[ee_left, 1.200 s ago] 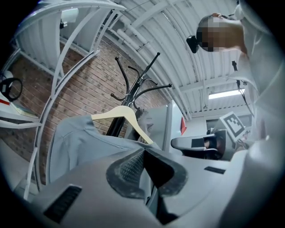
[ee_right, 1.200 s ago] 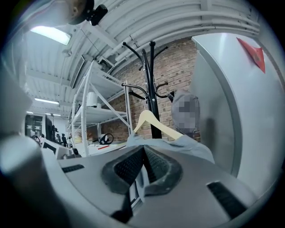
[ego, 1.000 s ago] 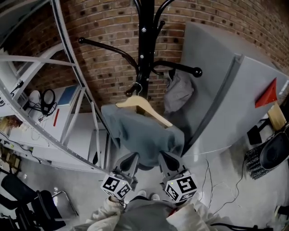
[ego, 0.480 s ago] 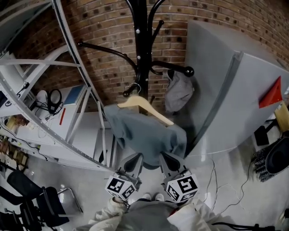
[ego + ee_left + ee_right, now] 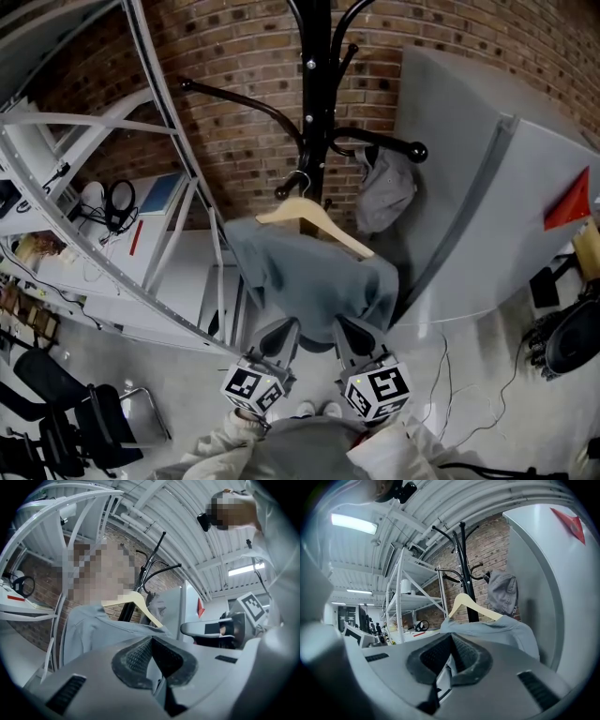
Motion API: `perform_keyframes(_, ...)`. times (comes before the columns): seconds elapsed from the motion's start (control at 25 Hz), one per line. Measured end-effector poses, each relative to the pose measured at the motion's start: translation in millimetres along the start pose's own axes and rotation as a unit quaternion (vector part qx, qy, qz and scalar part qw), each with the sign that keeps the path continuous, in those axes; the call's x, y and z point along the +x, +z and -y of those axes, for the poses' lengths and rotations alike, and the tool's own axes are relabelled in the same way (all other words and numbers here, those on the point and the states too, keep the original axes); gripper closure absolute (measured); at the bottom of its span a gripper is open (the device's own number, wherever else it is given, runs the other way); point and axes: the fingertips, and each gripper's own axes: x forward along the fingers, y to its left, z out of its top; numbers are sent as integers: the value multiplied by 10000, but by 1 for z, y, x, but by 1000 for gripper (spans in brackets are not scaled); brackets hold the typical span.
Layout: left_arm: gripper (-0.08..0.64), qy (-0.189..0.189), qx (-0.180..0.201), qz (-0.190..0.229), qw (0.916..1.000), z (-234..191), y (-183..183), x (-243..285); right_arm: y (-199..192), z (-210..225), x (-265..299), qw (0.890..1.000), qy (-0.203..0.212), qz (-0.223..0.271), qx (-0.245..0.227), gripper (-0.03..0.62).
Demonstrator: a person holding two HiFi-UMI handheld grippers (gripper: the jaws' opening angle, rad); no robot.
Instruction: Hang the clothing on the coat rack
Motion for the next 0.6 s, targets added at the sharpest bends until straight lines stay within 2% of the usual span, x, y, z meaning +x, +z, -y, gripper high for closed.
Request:
perform_keyframes(0.16, 552, 194, -111, 31, 9997, -10, 1, -3, 1, -2, 0, 10000, -37, 23, -16, 569)
perform_keyframes(0.6, 552, 153, -236, -2, 9996, -15, -4, -3, -6, -2, 3, 9999, -125, -1, 16, 569)
